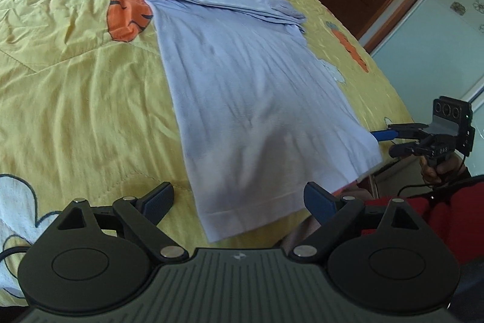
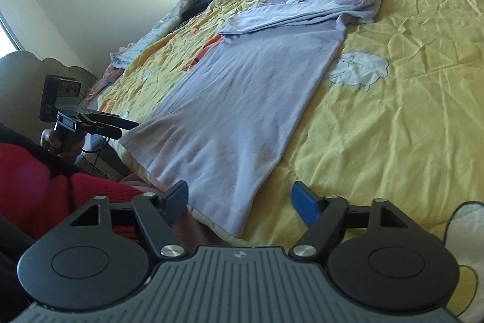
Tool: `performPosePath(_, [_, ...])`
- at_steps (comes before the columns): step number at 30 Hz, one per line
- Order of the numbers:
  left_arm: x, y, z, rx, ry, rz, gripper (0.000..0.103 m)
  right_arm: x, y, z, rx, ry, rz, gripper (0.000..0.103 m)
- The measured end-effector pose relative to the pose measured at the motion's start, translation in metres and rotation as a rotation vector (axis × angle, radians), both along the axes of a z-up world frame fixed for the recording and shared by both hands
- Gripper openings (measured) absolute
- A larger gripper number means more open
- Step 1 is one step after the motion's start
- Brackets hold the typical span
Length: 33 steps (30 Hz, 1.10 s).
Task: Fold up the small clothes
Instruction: 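Close the left gripper on the hem while the right gripper closes on the hem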
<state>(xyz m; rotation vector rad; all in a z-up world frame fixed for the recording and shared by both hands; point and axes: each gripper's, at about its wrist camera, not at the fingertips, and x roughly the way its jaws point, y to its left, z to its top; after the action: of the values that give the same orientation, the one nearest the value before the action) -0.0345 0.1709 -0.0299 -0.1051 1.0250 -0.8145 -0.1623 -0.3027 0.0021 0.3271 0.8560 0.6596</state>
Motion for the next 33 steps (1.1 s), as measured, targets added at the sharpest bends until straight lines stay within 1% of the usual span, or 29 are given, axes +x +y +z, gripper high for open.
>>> performPosePath(3, [-0.003, -0.003, -0.001, -0.008, 0.004, -0.023, 0.093, -0.002, 0.003, -0.002, 0.030, 0.012, 0.014, 0.066])
performPosePath(7, [-0.005, -0.002, -0.001, -0.022, 0.016, -0.024, 0.092, -0.002, 0.007, -0.006, 0.088, 0.040, 0.031, 0.061])
performPosePath(9, [-0.005, -0.001, -0.002, -0.040, 0.031, -0.017, 0.085, -0.002, 0.008, -0.008, 0.112, 0.051, 0.034, 0.059])
performPosePath(10, [-0.006, 0.000, -0.002, -0.046, 0.034, -0.013, 0.079, -0.001, 0.009, -0.010, 0.126, 0.056, 0.032, 0.059])
performPosePath(11, [-0.007, 0.000, -0.002, -0.047, 0.036, -0.007, 0.069, 0.000, 0.009, -0.011, 0.143, 0.063, 0.031, 0.058])
performPosePath(12, [-0.006, 0.000, -0.003, -0.044, 0.043, -0.004, 0.062, 0.000, 0.009, -0.012, 0.154, 0.067, 0.028, 0.056])
performPosePath(13, [-0.006, 0.001, -0.003, -0.041, 0.049, 0.006, 0.051, 0.002, 0.008, -0.013, 0.164, 0.072, 0.024, 0.055])
performPosePath(14, [-0.005, 0.002, -0.004, -0.043, 0.058, 0.018, 0.046, 0.004, 0.008, -0.014, 0.173, 0.079, 0.018, 0.053])
performPosePath(15, [-0.003, 0.004, -0.005, -0.045, 0.065, 0.029, 0.044, 0.005, 0.007, -0.015, 0.179, 0.086, 0.011, 0.050])
performPosePath(16, [-0.003, 0.005, -0.005, -0.046, 0.070, 0.038, 0.041, 0.006, 0.006, -0.015, 0.183, 0.092, 0.002, 0.048])
performPosePath(17, [-0.002, 0.006, -0.006, -0.046, 0.073, 0.045, 0.037, 0.006, 0.005, -0.016, 0.185, 0.101, -0.010, 0.044])
performPosePath(18, [-0.002, 0.007, -0.006, -0.044, 0.074, 0.049, 0.036, 0.007, 0.004, -0.017, 0.184, 0.106, -0.018, 0.040])
performPosePath(21, [-0.003, 0.007, -0.006, -0.034, 0.070, 0.050, 0.035, 0.006, 0.002, -0.019, 0.184, 0.114, -0.028, 0.035])
performPosePath(23, [-0.004, 0.006, -0.005, -0.025, 0.063, 0.045, 0.035, 0.004, 0.002, -0.019, 0.179, 0.110, -0.020, 0.035])
performPosePath(24, [-0.005, 0.006, -0.005, -0.022, 0.060, 0.048, 0.033, 0.004, 0.003, -0.019, 0.176, 0.107, -0.015, 0.035])
performPosePath(25, [-0.005, 0.005, -0.005, -0.012, 0.054, 0.055, 0.026, 0.003, 0.004, -0.019, 0.175, 0.107, -0.012, 0.034])
performPosePath(26, [-0.005, 0.004, -0.006, -0.004, 0.051, 0.061, 0.021, 0.003, 0.005, -0.020, 0.171, 0.106, -0.009, 0.031])
performPosePath(27, [-0.004, 0.005, -0.006, -0.002, 0.052, 0.067, 0.019, 0.003, 0.005, -0.020, 0.167, 0.104, -0.008, 0.027])
performPosePath(28, [-0.003, 0.006, -0.007, -0.003, 0.054, 0.074, 0.014, 0.004, 0.007, -0.021, 0.161, 0.102, -0.011, 0.023])
performPosePath(29, [-0.003, 0.007, -0.008, -0.002, 0.053, 0.080, 0.011, 0.003, 0.007, -0.021, 0.157, 0.101, -0.015, 0.021])
performPosePath(31, [-0.004, 0.007, -0.008, 0.000, 0.045, 0.083, 0.009, 0.003, 0.005, -0.023, 0.151, 0.101, -0.024, 0.013])
performPosePath(33, [-0.006, 0.005, -0.008, 0.014, 0.025, 0.083, 0.008, 0.001, 0.005, -0.023, 0.139, 0.093, -0.025, 0.012])
